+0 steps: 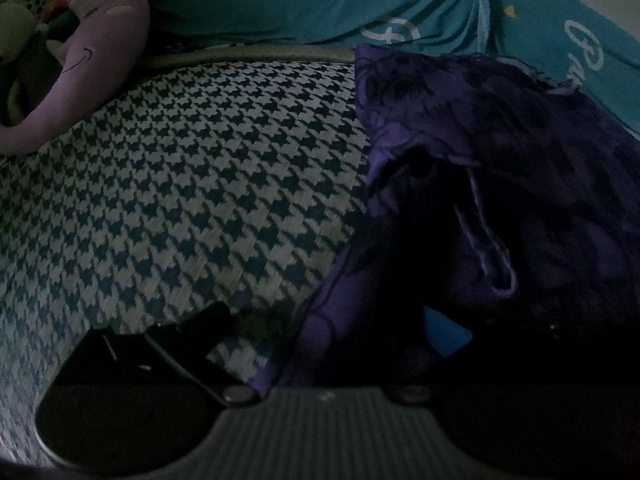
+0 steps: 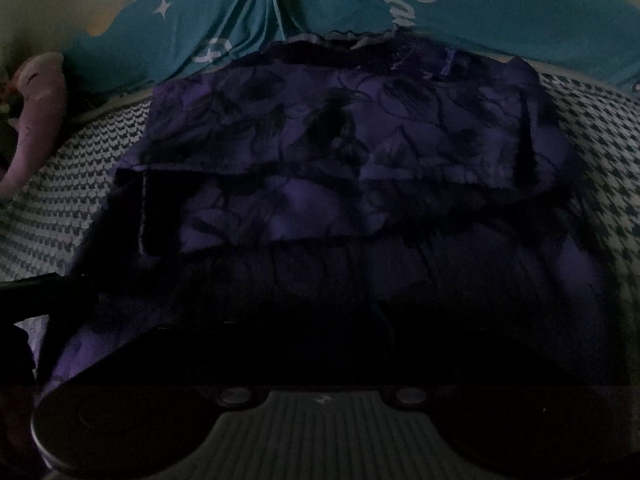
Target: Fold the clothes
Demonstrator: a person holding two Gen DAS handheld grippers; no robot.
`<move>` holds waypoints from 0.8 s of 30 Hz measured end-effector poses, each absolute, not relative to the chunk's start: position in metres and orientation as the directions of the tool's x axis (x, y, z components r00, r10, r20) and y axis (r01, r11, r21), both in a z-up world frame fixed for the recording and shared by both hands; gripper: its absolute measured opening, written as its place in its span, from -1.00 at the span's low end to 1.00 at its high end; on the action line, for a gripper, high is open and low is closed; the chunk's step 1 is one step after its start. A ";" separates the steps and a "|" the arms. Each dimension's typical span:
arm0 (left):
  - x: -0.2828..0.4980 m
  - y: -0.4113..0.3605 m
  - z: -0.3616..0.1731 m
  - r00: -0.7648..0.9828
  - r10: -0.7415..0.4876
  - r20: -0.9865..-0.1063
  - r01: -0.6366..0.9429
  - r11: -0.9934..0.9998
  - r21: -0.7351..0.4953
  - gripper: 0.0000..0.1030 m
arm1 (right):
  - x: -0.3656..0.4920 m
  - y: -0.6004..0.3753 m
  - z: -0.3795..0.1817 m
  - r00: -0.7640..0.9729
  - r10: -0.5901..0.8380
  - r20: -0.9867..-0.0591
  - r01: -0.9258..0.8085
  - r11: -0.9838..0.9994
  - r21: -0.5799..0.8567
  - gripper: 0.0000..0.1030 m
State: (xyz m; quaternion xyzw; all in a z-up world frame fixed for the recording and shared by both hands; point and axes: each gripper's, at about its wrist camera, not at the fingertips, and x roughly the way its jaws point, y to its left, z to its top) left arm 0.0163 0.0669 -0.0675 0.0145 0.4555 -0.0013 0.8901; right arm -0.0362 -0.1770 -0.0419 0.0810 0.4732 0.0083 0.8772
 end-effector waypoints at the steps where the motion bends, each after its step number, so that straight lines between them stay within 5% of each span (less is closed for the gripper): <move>1: 0.012 0.069 -0.067 0.589 0.003 -0.808 0.019 1.000 0.017 1.00 | -0.041 -0.177 -0.042 0.552 0.089 -0.829 0.061 0.987 0.147 0.02; 24: -0.081 0.086 -0.072 0.633 -0.001 -0.774 0.067 0.996 0.054 1.00 | -0.124 -0.152 -0.046 0.591 0.022 -0.807 -0.035 0.999 0.002 0.13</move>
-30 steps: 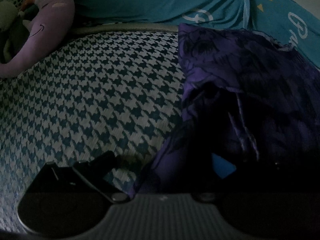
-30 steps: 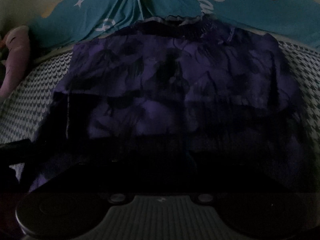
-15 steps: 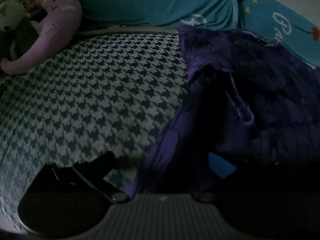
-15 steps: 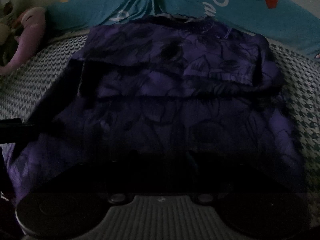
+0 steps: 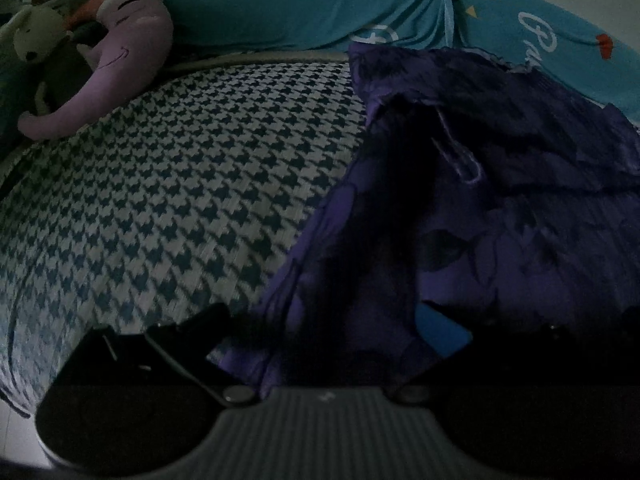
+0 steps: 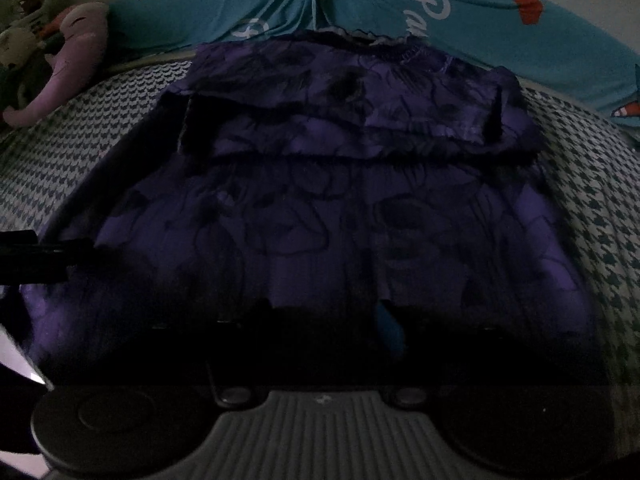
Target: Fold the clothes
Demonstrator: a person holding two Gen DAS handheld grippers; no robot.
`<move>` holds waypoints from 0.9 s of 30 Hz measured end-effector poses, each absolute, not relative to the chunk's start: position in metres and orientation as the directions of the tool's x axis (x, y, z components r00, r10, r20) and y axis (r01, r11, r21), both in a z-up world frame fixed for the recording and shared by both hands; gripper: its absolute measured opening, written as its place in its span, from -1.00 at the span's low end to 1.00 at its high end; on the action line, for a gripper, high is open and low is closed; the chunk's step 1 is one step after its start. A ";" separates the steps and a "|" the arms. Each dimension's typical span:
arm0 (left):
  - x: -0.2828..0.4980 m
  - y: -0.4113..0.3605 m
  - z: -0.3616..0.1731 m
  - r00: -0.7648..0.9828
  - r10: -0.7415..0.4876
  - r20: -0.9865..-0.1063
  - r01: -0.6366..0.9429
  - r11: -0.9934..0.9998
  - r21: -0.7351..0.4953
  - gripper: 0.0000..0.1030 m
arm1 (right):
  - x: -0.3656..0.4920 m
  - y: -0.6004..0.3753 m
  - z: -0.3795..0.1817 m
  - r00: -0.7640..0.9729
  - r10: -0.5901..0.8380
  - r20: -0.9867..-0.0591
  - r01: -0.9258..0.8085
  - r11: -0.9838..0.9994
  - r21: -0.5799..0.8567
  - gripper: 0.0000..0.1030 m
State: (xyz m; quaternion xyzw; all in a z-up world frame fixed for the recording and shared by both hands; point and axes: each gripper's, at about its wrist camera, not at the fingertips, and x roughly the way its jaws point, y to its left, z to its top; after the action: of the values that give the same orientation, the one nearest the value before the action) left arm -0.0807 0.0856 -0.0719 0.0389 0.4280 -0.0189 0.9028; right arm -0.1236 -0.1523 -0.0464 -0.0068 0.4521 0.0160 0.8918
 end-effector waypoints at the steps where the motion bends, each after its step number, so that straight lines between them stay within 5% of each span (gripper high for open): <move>1: -0.084 0.087 -0.072 0.632 -0.003 -0.775 0.068 0.996 0.051 1.00 | -0.127 -0.152 -0.046 0.591 0.023 -0.806 -0.036 0.999 0.002 0.13; 20: -0.134 0.096 -0.061 0.635 0.013 -0.773 0.017 0.999 0.031 1.00 | -0.189 -0.164 -0.041 0.623 0.046 -0.780 -0.052 0.998 0.017 0.18; 27: -0.147 0.068 -0.035 0.715 -0.047 -0.697 0.078 0.997 0.012 1.00 | -0.202 -0.216 -0.022 0.710 -0.068 -0.701 0.177 0.981 0.085 0.18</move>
State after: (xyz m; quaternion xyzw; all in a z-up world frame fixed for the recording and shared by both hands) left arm -0.1465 0.0684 -0.0347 0.0201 0.3757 -0.0337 0.9259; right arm -0.2023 -0.2158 -0.0222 0.0730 0.3751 -0.0664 0.9217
